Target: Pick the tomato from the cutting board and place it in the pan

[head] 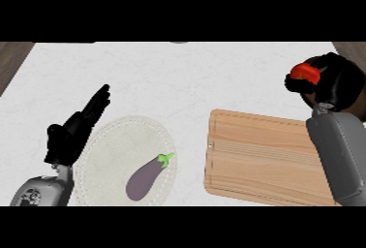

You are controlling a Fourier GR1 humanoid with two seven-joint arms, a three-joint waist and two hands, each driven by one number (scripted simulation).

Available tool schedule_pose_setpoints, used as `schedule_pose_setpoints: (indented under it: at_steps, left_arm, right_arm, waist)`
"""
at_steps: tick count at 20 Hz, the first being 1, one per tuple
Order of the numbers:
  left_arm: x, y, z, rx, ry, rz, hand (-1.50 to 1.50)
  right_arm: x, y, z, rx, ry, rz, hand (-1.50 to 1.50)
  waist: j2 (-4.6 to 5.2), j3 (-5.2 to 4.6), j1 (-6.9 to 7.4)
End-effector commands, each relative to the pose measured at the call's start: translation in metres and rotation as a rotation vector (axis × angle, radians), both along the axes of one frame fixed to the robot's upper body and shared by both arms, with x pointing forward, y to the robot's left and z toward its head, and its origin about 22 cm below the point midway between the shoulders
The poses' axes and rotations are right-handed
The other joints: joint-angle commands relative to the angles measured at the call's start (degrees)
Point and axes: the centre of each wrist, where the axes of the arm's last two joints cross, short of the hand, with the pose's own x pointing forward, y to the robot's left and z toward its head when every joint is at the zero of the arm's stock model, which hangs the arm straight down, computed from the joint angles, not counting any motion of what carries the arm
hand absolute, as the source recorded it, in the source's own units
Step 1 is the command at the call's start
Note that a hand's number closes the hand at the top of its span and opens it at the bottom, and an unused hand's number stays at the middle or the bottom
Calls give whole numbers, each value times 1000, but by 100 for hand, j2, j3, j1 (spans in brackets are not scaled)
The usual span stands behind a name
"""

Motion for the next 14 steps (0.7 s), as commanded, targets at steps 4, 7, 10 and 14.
schedule_pose_setpoints:
  at_steps: [4, 7, 10, 14]
  left_arm:
    - [-6, 2, -3, -1, 1, -13, 0]
    - [8, -9, 5, 3, -4, -24, 0]
    - [6, -13, -8, 11, -15, -20, 0]
    - [8, 1, -1, -10, 2, -34, 0]
  right_arm:
    - [12, -77, -15, -24, -23, -71, 150]
    - [9, -86, -40, -46, 2, -60, 150]
    - [7, -111, -34, -37, -25, -82, 150]
    - [1, -132, -34, -29, -32, -86, 150]
  waist:
    - [16, 5, 86]
    - [29, 7, 85]
    - [58, 12, 130]
    - [69, 15, 157]
